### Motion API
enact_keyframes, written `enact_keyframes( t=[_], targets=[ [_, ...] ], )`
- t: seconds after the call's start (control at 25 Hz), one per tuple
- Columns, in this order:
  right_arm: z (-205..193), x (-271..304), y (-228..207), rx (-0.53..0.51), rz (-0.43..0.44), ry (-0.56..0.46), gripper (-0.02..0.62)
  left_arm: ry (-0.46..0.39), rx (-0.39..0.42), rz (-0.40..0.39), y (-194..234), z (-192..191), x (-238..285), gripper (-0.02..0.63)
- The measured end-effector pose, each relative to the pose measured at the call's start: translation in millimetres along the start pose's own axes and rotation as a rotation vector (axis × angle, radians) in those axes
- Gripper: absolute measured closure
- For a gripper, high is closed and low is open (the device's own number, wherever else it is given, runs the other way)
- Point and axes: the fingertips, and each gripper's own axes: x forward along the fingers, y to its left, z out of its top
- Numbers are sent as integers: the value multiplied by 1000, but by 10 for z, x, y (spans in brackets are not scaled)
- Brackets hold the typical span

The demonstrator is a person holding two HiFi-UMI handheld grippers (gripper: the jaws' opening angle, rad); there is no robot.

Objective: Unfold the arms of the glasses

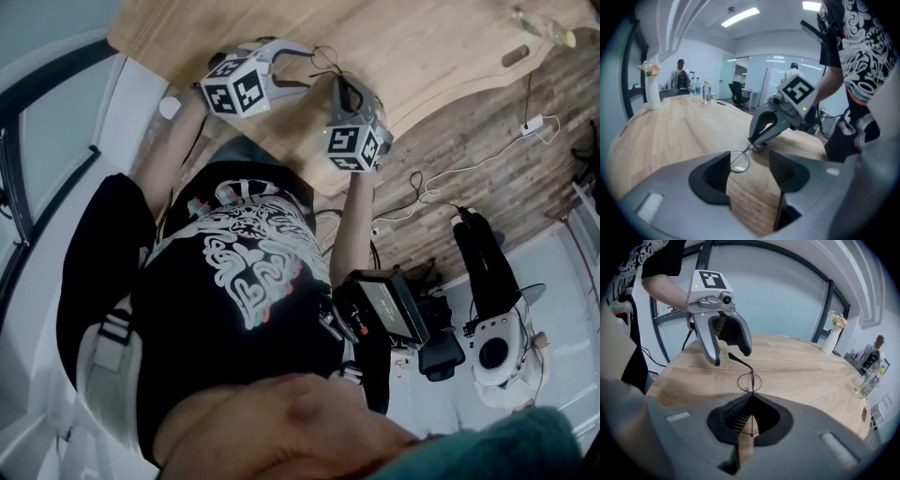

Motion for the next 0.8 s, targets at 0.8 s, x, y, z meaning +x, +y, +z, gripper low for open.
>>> enact_keyframes(
  t=[0.8],
  targets=[
    [91, -25, 64, -46, 44, -73, 595, 220, 375, -89, 214, -192, 416, 614]
  ],
)
